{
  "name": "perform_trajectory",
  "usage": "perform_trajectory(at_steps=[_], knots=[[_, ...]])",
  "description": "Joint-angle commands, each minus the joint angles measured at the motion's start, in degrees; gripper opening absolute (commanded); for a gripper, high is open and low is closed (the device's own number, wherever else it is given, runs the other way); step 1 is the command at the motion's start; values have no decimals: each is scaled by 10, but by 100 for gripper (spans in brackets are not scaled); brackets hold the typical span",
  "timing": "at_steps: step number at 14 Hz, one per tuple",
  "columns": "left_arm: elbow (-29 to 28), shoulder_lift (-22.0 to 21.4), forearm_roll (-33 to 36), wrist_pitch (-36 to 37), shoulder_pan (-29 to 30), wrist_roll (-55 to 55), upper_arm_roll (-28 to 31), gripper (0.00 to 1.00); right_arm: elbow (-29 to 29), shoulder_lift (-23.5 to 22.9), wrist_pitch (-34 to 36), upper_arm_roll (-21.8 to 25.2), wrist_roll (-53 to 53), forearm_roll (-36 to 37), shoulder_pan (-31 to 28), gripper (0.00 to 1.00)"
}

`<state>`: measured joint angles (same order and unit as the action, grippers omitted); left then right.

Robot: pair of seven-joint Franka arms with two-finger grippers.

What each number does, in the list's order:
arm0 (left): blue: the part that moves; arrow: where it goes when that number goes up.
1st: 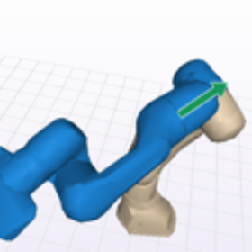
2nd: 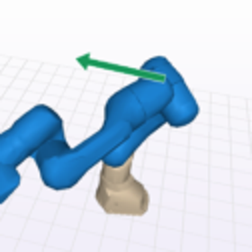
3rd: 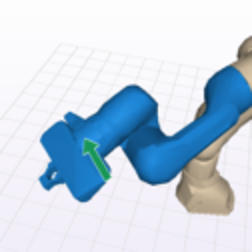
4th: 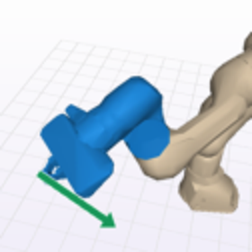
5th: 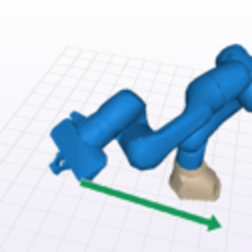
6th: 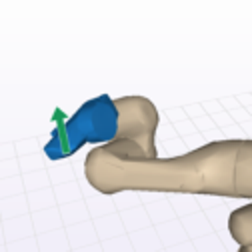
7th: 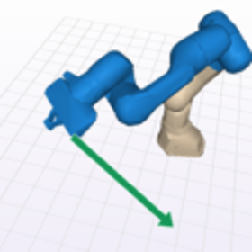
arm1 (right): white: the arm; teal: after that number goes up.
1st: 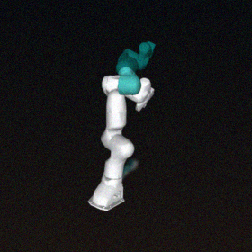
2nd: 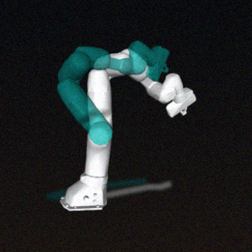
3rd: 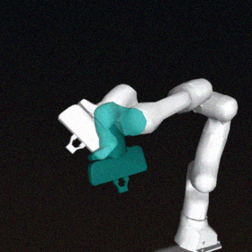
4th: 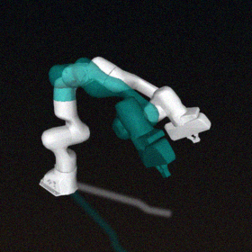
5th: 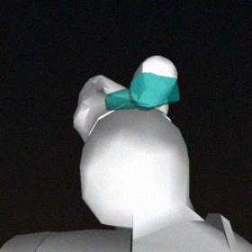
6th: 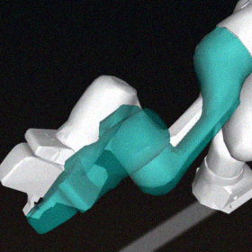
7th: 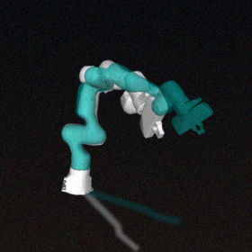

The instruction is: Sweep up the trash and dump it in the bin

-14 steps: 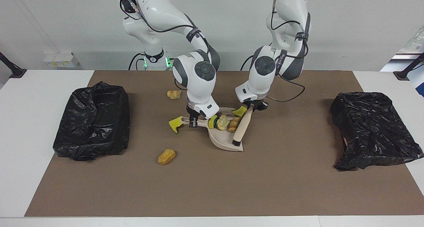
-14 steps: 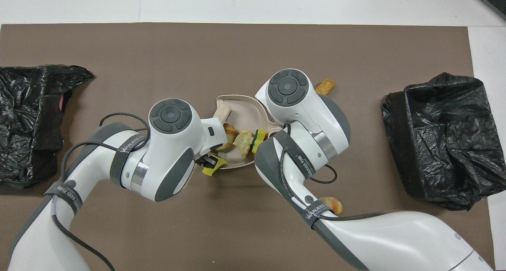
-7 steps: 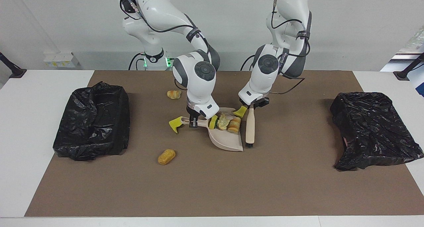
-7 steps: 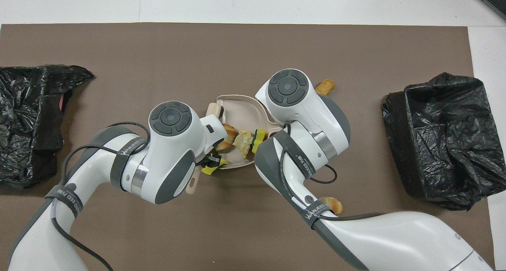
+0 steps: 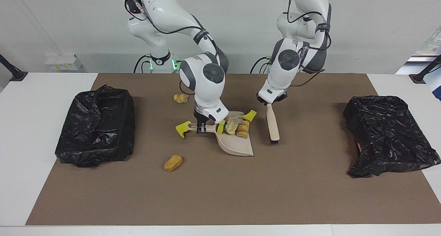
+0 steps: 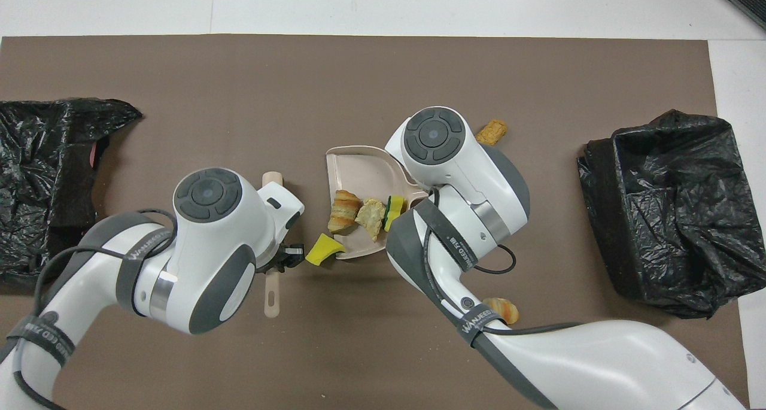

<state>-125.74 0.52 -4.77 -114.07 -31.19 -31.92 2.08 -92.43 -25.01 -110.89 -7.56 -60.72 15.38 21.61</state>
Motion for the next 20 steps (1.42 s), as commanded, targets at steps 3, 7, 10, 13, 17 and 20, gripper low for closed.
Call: perform_trajectory(at_steps=[3,7,10,13,17,20], knots=[[-90,-67,-10,-88,-70,-225,-2,0,-80,43,-51,-2,-37,26,-5,0],[-91,-42,-74,-162,-128,-236,-1,0,-79,43,-50,-3,-38,29,-6,0],[-69,-18,-99,-225,-136,-230,-6,0,-79,43,-49,-3,-36,29,-5,0],[-54,-7,-111,-259,-155,-229,-5,0,-79,43,-48,-3,-34,28,-5,0],[-55,-6,-105,-232,-124,-228,1,0,-73,40,-48,-3,-31,26,-8,0],[-49,1,-96,-231,-91,-215,3,0,-72,38,-50,-3,-24,17,-11,0]])
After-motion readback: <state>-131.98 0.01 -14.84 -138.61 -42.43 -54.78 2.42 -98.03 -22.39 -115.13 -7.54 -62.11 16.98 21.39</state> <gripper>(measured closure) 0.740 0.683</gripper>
